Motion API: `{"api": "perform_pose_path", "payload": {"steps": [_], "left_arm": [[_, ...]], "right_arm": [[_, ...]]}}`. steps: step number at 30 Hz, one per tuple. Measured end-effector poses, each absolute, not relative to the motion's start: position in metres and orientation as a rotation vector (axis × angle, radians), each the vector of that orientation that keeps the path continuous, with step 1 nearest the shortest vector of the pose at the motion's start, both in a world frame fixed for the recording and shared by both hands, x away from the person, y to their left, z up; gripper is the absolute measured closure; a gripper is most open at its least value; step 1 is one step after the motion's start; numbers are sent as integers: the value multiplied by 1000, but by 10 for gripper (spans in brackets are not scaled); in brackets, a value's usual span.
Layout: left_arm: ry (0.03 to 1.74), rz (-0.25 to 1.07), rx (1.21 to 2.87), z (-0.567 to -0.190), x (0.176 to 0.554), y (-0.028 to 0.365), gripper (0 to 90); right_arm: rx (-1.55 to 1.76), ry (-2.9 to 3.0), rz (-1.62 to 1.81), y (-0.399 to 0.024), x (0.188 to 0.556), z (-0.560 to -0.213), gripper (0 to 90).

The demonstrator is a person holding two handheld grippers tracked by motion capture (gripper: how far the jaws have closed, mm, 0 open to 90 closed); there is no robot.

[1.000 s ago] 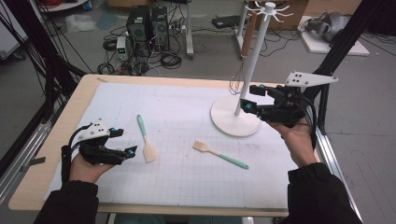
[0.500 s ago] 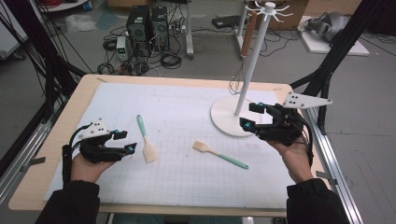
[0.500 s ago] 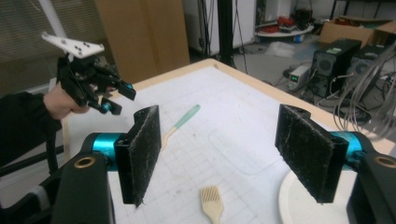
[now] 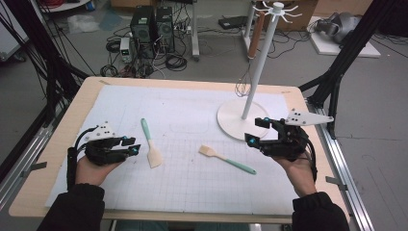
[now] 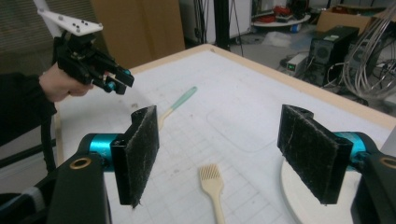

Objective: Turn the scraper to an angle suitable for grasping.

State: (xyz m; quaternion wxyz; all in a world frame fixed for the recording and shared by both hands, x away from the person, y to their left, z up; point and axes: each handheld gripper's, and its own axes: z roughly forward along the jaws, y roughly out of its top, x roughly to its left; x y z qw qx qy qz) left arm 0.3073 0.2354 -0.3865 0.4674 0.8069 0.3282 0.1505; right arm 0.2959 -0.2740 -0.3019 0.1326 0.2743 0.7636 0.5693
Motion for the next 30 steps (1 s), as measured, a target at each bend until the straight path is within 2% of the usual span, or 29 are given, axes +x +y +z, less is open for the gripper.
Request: {"api": "perform_pose_path", "payload": {"steps": [8, 11, 30], "left_arm": [[808, 331, 2022, -400, 320, 230, 850], [814, 332, 2044, -405, 325, 227, 885], [880, 294, 2147, -433, 347, 215, 895]], "right_arm": [[805, 2225, 1635, -277, 291, -313, 281], [813, 2231, 1625, -277, 289, -315, 269], [850, 2232, 1578, -282, 281, -342, 266]]}}
